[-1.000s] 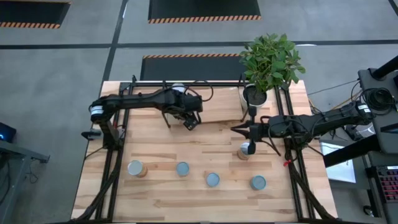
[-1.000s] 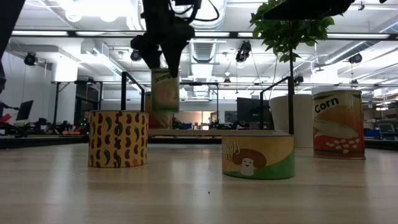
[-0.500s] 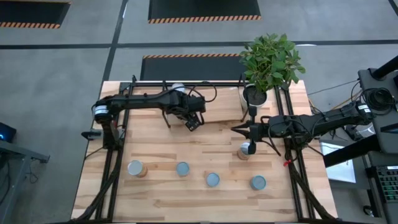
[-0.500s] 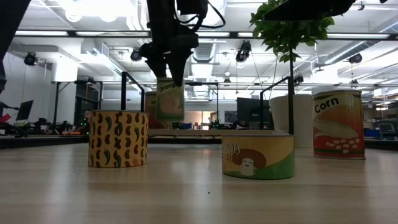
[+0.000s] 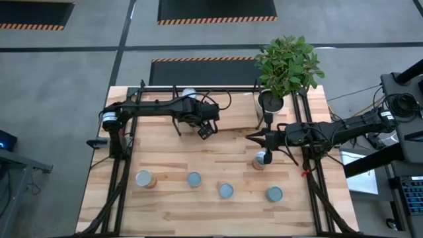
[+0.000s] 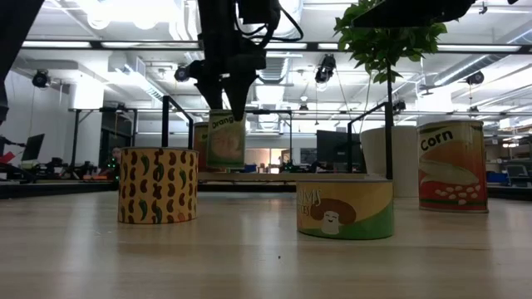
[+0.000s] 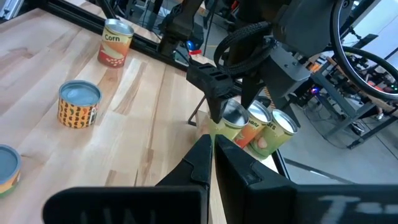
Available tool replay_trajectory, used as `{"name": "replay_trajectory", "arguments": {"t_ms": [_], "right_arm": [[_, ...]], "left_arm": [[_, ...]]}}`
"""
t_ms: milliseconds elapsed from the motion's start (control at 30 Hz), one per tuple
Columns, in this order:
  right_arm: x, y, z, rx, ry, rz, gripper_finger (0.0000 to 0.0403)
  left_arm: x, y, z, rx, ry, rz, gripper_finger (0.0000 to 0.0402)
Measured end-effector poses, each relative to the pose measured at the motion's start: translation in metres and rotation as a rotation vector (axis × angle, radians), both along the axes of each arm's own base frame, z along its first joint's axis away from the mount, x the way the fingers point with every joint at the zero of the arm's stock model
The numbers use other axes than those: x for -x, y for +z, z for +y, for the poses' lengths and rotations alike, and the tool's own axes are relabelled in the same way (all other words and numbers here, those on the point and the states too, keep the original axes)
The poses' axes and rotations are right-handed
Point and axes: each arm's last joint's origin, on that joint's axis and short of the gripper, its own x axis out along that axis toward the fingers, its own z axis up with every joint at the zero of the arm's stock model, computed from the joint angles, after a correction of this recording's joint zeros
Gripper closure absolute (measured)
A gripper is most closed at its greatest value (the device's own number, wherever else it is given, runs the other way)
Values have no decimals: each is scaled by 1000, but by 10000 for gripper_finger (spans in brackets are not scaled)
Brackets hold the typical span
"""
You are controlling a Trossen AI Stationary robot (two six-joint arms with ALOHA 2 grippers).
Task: Pick and place cans onto a shelf
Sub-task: Put the canned oranges on the shelf
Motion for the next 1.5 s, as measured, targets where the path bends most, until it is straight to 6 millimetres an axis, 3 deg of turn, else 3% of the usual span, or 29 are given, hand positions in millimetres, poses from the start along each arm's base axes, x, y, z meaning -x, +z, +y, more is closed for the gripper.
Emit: {"name": "replay_trajectory", "arguments": {"t_ms": [800, 933, 1133, 1300, 1500], "right_arm": [[0, 0, 0, 0, 0, 2, 394], [0, 0, 0, 1, 0, 2, 394], [0, 0, 0, 1, 0, 2, 394], [0, 0, 0, 1, 0, 3, 394], [1, -2, 0, 3, 0, 17, 394]], "left_arm": [[-1, 2, 1, -67, -18, 10, 72], [-4, 11, -7, -77, -75, -8, 72], [-8, 43, -18, -116, -155, -63, 81], [-9, 55, -20, -128, -208, -92, 120], [-10, 37, -19, -144, -224, -47, 244]]}}
